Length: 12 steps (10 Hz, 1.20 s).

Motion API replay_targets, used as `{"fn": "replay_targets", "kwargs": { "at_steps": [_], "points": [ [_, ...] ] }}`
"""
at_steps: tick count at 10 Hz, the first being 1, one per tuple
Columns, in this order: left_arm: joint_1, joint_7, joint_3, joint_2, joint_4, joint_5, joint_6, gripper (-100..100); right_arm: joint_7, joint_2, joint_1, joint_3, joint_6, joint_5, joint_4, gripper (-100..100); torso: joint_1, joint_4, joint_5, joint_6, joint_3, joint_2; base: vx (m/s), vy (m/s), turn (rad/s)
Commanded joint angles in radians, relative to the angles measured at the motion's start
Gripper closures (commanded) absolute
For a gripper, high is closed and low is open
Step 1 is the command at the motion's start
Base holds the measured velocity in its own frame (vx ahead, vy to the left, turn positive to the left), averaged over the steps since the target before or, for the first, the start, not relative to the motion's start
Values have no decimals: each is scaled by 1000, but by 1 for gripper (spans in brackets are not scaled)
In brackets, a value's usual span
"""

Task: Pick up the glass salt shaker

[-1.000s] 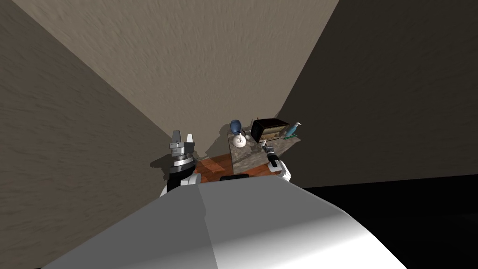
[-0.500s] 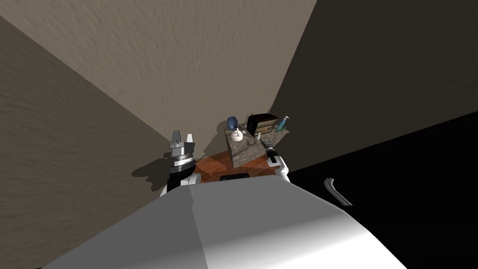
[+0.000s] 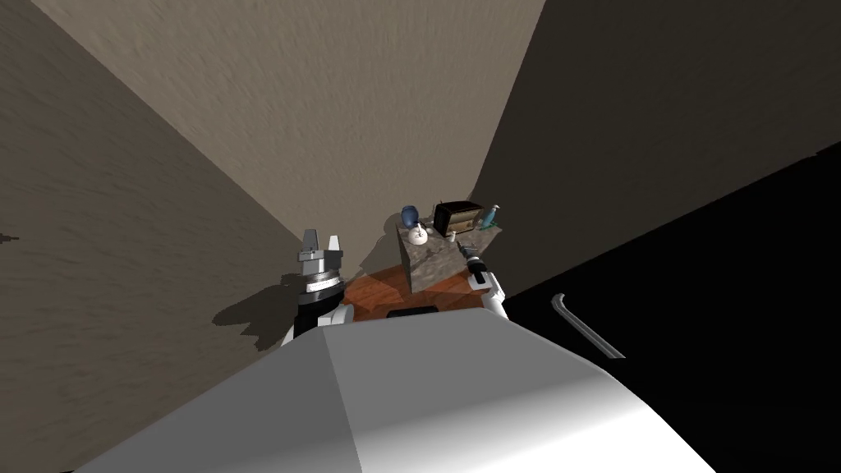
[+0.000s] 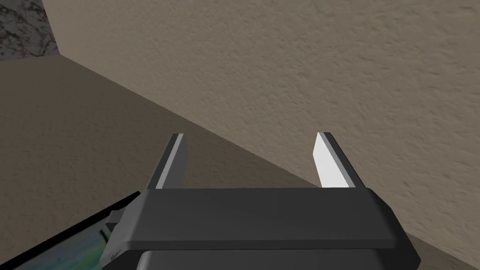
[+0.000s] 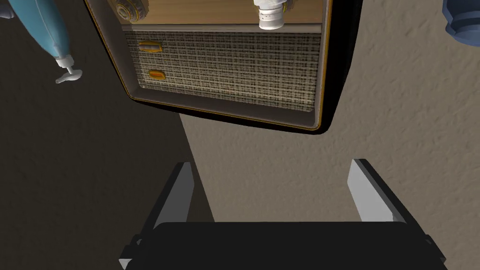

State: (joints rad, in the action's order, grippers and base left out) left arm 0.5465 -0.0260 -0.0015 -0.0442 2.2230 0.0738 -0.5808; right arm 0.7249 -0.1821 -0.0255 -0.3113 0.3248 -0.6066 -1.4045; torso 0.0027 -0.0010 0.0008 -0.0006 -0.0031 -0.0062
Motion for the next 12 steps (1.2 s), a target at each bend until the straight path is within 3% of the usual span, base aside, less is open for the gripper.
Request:
{"fn": "replay_targets", "kwargs": {
  "at_steps": [1,3,6,7,8,9,11,12],
  "points": [
    [0,0,0,0,0,0,0,0,5,9,-16,-6,-10,-2,16,-100,0,0,0,0,0,0,219,-50,140],
    [0,0,0,0,0,0,0,0,11,24,-56,-5,-39,-7,25,-100,-6,-3,-1,0,-7,-12,289,-106,202],
    [0,0,0,0,0,0,0,0,20,44,-101,1,-75,-16,28,-100,-6,-3,-1,0,-6,-10,219,-96,219],
    [0,0,0,0,0,0,0,0,17,40,-89,-1,-69,-14,30,-100,-4,-2,-1,0,-6,-9,92,-37,44],
    [0,0,0,0,0,0,0,0,20,42,-89,-2,-69,-15,33,0,-1,-2,-1,1,-3,-4,17,-8,-5],
    [0,0,0,0,0,0,0,0,28,1,-44,13,-31,21,82,-100,1,0,0,1,0,1,17,39,-64],
    [0,0,0,0,0,0,0,0,28,1,-44,13,-31,21,118,-100,5,0,1,1,1,4,-3,51,-21],
    [0,0,0,0,0,0,0,0,36,-39,1,28,6,57,151,-100,4,0,1,1,2,5,-5,51,-62]
  ]
}}
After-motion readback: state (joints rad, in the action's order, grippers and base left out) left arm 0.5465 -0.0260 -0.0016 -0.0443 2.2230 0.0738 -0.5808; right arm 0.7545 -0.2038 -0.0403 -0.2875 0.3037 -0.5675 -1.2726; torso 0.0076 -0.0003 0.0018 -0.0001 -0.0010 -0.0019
